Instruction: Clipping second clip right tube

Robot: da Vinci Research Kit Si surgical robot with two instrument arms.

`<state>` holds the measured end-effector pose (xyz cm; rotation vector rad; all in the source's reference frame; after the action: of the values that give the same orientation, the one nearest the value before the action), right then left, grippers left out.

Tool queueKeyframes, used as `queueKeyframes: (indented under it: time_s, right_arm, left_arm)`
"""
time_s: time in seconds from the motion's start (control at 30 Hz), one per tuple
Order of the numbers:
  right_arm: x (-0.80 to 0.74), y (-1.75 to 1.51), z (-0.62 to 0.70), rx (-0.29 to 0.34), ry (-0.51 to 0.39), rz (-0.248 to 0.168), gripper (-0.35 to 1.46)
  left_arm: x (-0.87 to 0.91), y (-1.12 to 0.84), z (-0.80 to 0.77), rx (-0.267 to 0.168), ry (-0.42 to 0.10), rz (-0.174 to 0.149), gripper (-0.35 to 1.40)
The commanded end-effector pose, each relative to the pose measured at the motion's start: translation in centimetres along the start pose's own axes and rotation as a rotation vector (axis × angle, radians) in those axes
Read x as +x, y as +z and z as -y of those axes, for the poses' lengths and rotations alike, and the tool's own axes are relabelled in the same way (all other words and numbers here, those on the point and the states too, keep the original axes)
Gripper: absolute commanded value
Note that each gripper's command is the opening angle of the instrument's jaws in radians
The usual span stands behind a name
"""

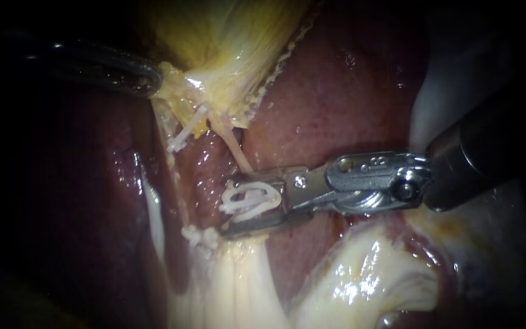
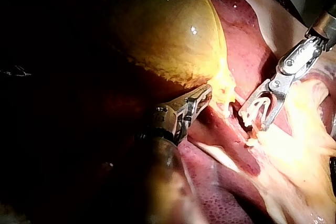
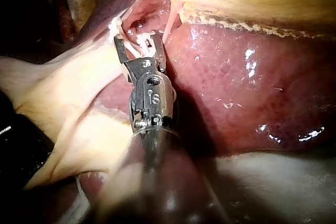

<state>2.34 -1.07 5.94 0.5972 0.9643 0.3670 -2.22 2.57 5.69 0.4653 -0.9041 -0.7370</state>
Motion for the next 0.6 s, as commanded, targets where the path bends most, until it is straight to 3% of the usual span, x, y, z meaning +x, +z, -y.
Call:
queueKeyframes:
  time_s: [0.03, 0.2, 0.37, 0.6]
  right_arm:
    - [0.01, -0.01, 0.01, 0.002, 0.007, -0.01, 0.43]
    - [0.14, -0.09, 0.09, 0.016, 0.018, -0.043, 0.45]
    - [0.29, -0.3, 0.27, 0.039, 0.036, -0.074, 0.46]
    - [0.29, -0.59, 0.32, 0.053, 0.045, -0.077, 0.46]
  left_arm:
    - [0.0, 0.0, 0.0, 0.0, -0.001, 0.0, -0.35]
    - [0.01, -0.01, 0.0, 0.0, 0.0, 0.0, -0.35]
    - [0.02, -0.02, -0.02, 0.002, -0.005, -0.001, -0.35]
    - [0.03, -0.03, -0.02, 0.002, -0.005, -0.001, -0.35]
